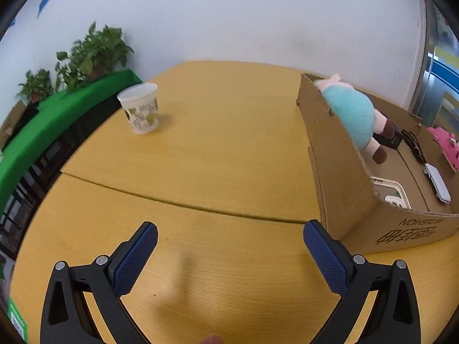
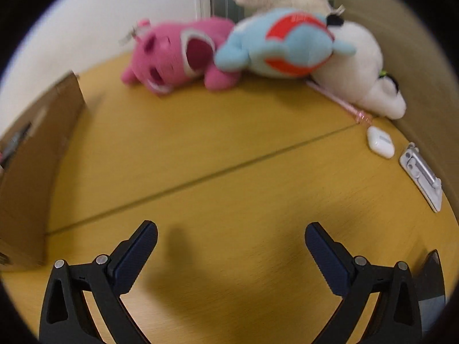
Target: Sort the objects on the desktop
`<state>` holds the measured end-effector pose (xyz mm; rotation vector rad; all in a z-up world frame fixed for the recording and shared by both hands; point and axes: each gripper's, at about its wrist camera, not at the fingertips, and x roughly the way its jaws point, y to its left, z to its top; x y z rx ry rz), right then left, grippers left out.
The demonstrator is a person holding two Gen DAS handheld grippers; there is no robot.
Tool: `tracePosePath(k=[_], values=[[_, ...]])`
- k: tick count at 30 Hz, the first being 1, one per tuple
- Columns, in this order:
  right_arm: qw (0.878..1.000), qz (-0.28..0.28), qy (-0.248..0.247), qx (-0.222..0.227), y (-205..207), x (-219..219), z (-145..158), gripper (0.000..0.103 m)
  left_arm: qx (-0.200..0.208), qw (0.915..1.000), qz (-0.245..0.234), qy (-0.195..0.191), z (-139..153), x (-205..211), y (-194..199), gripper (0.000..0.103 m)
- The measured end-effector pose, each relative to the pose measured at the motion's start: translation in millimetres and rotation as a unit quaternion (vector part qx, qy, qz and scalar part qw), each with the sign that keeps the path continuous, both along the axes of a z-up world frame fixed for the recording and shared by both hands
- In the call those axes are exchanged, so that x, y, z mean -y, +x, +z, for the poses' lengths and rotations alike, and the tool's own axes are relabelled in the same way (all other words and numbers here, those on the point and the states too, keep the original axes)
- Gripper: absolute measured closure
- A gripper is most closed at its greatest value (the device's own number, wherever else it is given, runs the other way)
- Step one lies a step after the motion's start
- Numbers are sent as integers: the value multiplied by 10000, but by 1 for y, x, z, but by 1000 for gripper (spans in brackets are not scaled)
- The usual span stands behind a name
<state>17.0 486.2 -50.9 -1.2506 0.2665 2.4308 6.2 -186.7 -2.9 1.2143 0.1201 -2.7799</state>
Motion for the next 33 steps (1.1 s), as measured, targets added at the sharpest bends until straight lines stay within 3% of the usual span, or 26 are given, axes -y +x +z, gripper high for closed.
tracePosePath(k=[6,9,17,33], values=[[9999,101,10,-24,-9,-8,-4,0,603,9978,288,-45,-40,24,-18,0],[10000,39,-8,-21,-12,-13,-4,0,606,9975,302,-224,-41,28,-21,0],[10000,-16,3,-39,-7,-13,-11,0,662,9953,699,-99,-39,55,-36,0],[10000,-13,7,-38,-6,-16,-12,0,673,9958,622,-95,-40,60,-43,0]])
